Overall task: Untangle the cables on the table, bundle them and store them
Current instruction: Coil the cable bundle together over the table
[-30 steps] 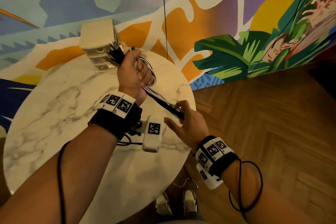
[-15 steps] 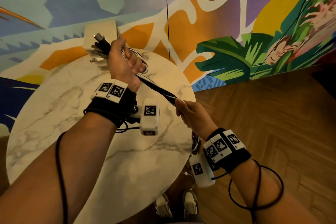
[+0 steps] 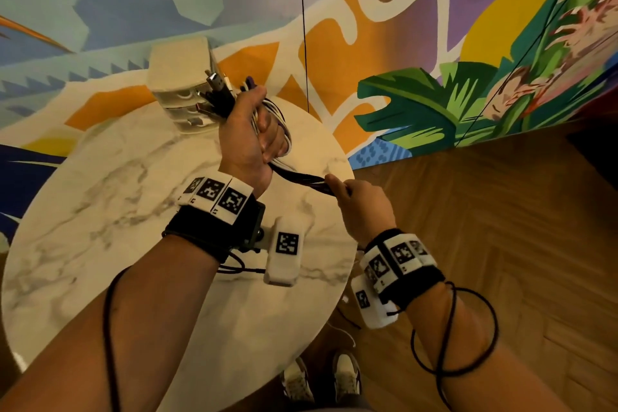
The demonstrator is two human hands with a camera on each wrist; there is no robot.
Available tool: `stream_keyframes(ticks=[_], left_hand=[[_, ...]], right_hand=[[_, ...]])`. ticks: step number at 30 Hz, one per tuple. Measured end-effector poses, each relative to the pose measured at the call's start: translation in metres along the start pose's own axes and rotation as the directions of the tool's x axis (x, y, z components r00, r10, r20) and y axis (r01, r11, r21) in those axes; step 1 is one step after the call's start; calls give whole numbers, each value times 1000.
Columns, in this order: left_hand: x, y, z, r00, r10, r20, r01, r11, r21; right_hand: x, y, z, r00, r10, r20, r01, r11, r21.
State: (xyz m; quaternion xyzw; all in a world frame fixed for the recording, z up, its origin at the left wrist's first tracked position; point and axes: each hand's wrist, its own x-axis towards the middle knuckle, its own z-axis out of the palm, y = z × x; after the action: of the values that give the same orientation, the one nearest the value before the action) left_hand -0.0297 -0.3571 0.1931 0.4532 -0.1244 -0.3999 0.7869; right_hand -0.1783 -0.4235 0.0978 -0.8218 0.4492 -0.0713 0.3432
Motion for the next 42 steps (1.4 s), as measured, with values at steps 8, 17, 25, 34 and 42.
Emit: stream_keyframes(ticks=[8,17,25,34,42], left_hand=[[21,5,-5,991,31,-134,-36,999,-34],[8,20,-8,799,-220,560,239,970,40],[-52,16,1,752,-520,406,-194,414,889],[-51,4,-9,547,-725,419,-763,-224,607],[-42,6,-15,641,-691,334,-762,-524,379]], right_hand=[[-11,27,6,941,-336,44,308,902,304],[6,21,-14,742,-175,648,-456,577,678],[19,15,-45,571,-66,819,-398,850,345],[28,-9,-73,624,63,779,-263,956,133],[19,-23,-60,698,-37,715,-289,899,329]])
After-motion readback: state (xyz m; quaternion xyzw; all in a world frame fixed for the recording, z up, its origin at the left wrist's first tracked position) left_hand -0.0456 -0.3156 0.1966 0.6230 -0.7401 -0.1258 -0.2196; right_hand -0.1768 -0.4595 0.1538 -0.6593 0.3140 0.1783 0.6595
